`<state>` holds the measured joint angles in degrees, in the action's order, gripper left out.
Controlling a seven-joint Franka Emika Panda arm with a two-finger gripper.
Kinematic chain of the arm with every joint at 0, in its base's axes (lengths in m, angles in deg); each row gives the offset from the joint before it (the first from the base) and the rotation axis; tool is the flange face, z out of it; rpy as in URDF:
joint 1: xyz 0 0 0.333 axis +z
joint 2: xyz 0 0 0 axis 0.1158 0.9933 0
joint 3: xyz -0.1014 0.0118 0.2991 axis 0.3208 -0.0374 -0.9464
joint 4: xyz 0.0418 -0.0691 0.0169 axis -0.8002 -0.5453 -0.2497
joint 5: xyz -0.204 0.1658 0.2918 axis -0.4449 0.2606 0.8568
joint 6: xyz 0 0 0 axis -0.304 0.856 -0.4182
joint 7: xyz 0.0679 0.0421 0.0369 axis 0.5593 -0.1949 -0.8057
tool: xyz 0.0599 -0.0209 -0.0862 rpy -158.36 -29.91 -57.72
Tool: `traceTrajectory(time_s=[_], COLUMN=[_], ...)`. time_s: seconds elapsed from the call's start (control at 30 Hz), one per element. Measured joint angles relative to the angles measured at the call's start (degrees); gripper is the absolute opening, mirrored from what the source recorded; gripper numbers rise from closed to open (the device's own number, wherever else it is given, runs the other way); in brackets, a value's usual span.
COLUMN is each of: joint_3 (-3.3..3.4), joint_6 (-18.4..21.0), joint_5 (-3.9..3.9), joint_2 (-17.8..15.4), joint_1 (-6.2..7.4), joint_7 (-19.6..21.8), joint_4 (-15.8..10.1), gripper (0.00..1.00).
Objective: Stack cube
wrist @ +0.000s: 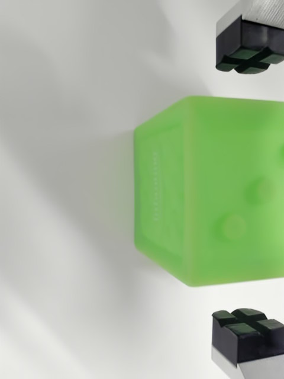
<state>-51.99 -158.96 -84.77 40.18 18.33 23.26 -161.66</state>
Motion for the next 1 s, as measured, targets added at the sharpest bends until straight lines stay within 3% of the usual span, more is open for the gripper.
traceTrajectory(time_s=[0.37, 0.4, 1.0], joint_3=[0.42, 0.43, 0.44], joint_6=[-2.48, -2.51, -2.54], joint_5=[0.0, 0.0, 0.0], joint_2=[3.31, 3.36, 3.36], joint_1=[0.43, 0.43, 0.46], joint_7=[0.0, 0.0, 0.0], joint_4=[0.92, 0.94, 1.01], gripper=[1.0, 0.0, 0.0])
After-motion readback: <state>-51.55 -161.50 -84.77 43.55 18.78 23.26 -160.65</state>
